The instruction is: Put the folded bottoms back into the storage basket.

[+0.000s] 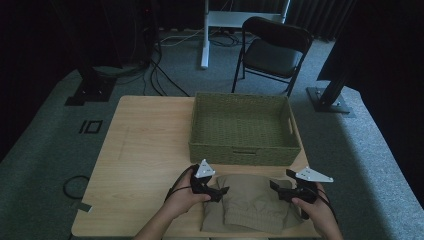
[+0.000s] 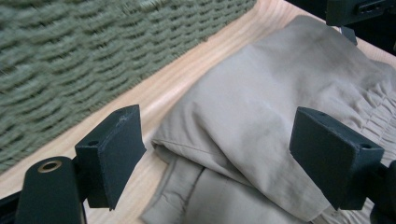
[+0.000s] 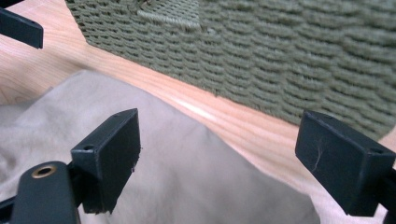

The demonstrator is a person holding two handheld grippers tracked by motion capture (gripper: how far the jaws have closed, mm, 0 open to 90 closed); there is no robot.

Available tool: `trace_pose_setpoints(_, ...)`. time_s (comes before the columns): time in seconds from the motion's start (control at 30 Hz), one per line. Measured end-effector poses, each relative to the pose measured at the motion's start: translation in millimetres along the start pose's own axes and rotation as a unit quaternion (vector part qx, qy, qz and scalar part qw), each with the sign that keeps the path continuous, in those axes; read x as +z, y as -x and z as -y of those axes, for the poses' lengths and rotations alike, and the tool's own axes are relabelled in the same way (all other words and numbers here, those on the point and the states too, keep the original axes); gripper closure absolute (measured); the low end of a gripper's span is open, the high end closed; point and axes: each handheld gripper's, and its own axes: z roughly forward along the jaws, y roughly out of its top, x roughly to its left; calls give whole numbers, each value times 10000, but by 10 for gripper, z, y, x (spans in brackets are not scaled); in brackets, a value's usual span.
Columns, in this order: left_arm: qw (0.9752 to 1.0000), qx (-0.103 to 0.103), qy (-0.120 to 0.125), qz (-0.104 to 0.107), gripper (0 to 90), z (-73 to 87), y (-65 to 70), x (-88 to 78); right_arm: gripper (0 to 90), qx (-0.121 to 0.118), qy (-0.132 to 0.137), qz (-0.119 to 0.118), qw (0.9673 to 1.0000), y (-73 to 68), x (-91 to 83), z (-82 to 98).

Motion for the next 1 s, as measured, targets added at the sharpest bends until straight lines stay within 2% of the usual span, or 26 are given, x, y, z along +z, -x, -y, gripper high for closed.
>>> trace_pose_setpoints(0.03,9999,-83,14,60,184,30,13,28,138,21,-16,2,10000,1,-2,21)
trace_pose_setpoints(0.17,9999,67,-113,-11,184,93,24,84,135,37,-144,58,9999,15,-5,110)
trace_pose_setpoints(0.27,9998,59,-177,-116,184,135,10,123,135,88,-220,123,9996,38,-13,169)
trace_pose_setpoints(0.33,9994,75,-313,-134,184,170,6,161,135,141,-290,165,9993,64,-23,220)
trace_pose_setpoints(0.43,9995,-50,-292,-132,184,205,-3,219,135,159,-343,213,9991,86,-25,259)
trace_pose_setpoints(0.57,9993,-104,-332,-113,184,214,5,277,135,227,-478,210,9984,102,-7,314)
trace_pose_setpoints(0.67,9991,-94,-407,-108,184,225,9,327,135,197,-659,215,9974,101,24,366)
trace_pose_setpoints(0.87,9990,-53,-432,-73,176,240,12,391,136,177,-792,210,9965,93,74,426)
trace_pose_setpoints(1.0,9989,-37,-441,-134,152,260,-5,425,137,153,-831,207,9962,83,94,438)
